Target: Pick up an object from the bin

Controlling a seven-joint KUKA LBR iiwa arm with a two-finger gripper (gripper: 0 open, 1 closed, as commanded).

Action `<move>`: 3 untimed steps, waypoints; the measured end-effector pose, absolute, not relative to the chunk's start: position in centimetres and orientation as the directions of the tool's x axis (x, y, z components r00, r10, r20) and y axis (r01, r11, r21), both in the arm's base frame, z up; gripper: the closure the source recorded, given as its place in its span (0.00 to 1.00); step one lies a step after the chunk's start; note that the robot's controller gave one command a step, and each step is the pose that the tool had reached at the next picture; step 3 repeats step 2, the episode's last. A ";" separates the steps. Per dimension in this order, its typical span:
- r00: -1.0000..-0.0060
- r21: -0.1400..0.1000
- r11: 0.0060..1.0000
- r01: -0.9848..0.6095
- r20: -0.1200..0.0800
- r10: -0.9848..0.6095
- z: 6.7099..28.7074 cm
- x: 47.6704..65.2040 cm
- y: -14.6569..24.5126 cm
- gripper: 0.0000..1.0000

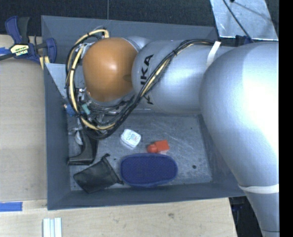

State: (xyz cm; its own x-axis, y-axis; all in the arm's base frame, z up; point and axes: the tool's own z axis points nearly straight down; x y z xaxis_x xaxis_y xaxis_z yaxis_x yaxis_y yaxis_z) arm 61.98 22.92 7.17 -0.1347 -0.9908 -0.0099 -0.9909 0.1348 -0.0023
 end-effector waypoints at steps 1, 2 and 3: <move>-0.143 -0.005 0.143 -0.990 -0.003 -0.990 17.9 62.0 22.3 1.00; -0.159 -0.005 0.159 -0.987 -0.003 -0.987 26.0 62.7 21.9 1.00; -0.159 -0.005 0.159 -0.987 -0.003 -0.987 26.0 62.7 21.9 1.00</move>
Offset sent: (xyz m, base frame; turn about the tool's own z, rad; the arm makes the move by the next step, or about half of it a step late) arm -0.0005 -0.0057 0.1051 0.0044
